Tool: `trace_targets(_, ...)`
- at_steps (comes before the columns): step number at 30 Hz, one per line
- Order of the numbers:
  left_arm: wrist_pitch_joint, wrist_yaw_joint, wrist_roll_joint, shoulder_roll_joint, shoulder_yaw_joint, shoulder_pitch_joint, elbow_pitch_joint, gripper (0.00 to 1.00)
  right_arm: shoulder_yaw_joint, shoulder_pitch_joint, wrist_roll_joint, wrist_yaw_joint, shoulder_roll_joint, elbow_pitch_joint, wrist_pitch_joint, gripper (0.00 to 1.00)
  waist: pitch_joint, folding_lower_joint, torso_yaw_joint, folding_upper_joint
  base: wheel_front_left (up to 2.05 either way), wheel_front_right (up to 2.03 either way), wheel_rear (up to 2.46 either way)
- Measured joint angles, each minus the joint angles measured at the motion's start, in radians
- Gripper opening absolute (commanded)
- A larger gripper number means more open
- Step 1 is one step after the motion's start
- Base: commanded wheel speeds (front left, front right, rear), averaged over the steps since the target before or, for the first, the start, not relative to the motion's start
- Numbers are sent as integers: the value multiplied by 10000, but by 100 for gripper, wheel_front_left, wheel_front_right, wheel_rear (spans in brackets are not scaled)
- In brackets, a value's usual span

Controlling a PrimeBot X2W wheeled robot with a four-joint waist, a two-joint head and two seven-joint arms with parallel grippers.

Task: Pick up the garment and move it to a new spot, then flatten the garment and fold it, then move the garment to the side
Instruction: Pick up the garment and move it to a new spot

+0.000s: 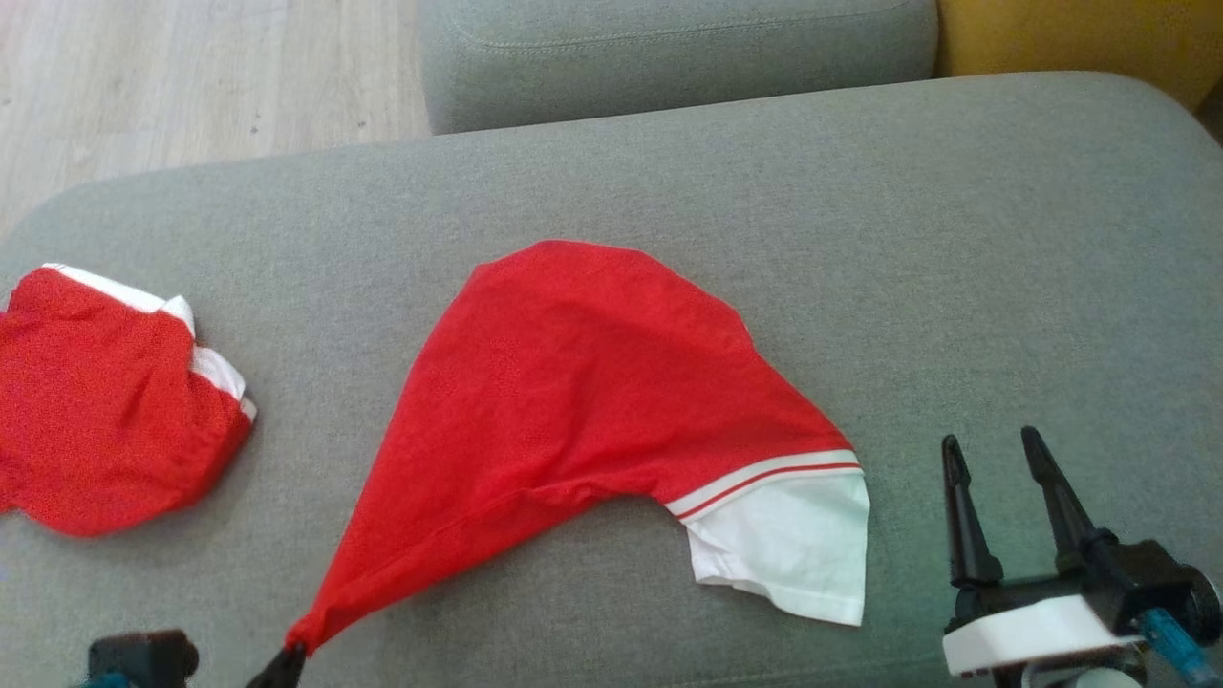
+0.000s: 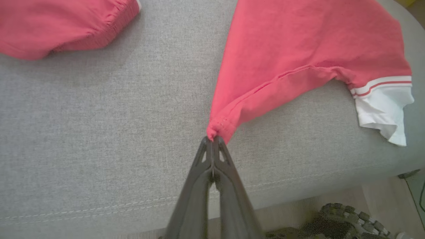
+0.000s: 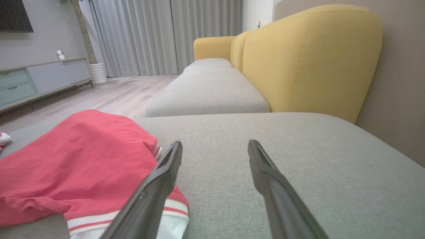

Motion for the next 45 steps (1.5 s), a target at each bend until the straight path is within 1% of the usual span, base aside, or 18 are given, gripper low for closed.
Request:
trace_targets(1, -174, -98, 92, -104, -90, -21, 244, 27, 17, -3, 0, 0, 0, 2, 0, 100, 3, 0, 11, 0, 0, 0, 0)
trace_targets(2, -351, -138, 105, -251, -165, -55, 430, 58, 46, -6, -2, 0, 0, 8, 0, 100, 1, 0, 12, 0, 0, 0, 0)
trace_targets(3, -489, -215, 77, -451, -226, -126, 581, 100, 86, -10, -4, 0, 0, 19, 0, 100, -7, 0, 1, 0, 0, 0, 0)
trace_targets(5, -573, -307, -40, -769, -295, -185, 644, 100, 169, -17, -73, 0, 0, 36, 0, 100, -33, 0, -65, 0, 0, 0, 0)
trace_targets(7, -571, -345, -82, -802, -324, -182, 639, 100, 167, -17, -71, 0, 0, 38, 0, 100, -44, 0, -156, 0, 0, 0, 0)
trace_targets(10, -569, -107, -75, -702, -199, -176, 391, 100, 169, -16, -71, 0, 0, 50, 0, 100, -66, 0, -319, 0, 0, 0, 0)
trace_targets(13, -571, 305, -12, -648, 82, -167, -249, 100, 161, -15, -71, 0, 0, 54, 0, 100, -93, 0, -498, 0, 0, 0, 0)
trace_targets(15, -575, 541, 184, -487, 232, -170, -663, 100, 161, -15, -69, 0, 0, 54, 0, 100, -105, 0, -617, 0, 0, 0, 0)
trace_targets(19, -662, 677, 370, -497, 307, -420, -1137, 100, 205, -18, -69, 0, 0, 54, 0, 100, -110, 0, -804, 0, 0, 0, 0)
trace_targets(23, -1379, 867, 1110, -980, 77, -1296, -849, 100, 209, -18, -67, 0, 0, 54, 0, 100, -135, 0, -1046, 0, 0, 0, 0)
trace_targets(27, -2307, 840, 1707, -1781, -575, -1715, -50, 100, 194, -12, -69, 0, 0, 54, 0, 100, -188, 0, -1057, 0, 0, 0, 0)
trace_targets(31, -3551, 780, 2499, -2222, -853, -1894, 1304, 100, 207, -7, -157, 0, 0, 54, 0, 100, -251, 0, -893, 0, 0, 0, 0)
trace_targets(33, -3933, 773, 2623, -2476, -842, -1972, 1879, 100, 192, 8, -253, 0, 0, 54, 0, 100, -290, 0, -752, 0, 0, 0, 0)
trace_targets(34, -4042, 752, 2721, -2566, -857, -1980, 2075, 100, 182, 9, -268, 0, 0, 54, 0, 100, -312, 0, -673, 0, 0, 0, 0)
trace_targets(36, -4205, 560, 2851, -2767, -838, -1979, 2500, 100, 171, 11, -357, 0, 0, 56, 0, 100, -364, 0, -497, 0, 0, 0, 0)
trace_targets(37, -4205, 560, 2851, -2767, -838, -1979, 2500, 100, 171, 11, -357, 0, 0, 56, 0, 100, -364, 0, -497, 0, 0, 0, 0)
trace_targets(40, -4255, 397, 3218, -3041, -694, -1965, 3009, 100, 163, 17, -410, 0, 0, 59, 0, 100, -455, 0, -229, 0, 0, 0, 0)
trace_targets(45, -4268, 48, 4228, -3799, 274, -1758, 2970, 100, 109, 24, -428, 0, 0, 138, 0, 100, -596, 0, 190, 0, 0, 0, 0)
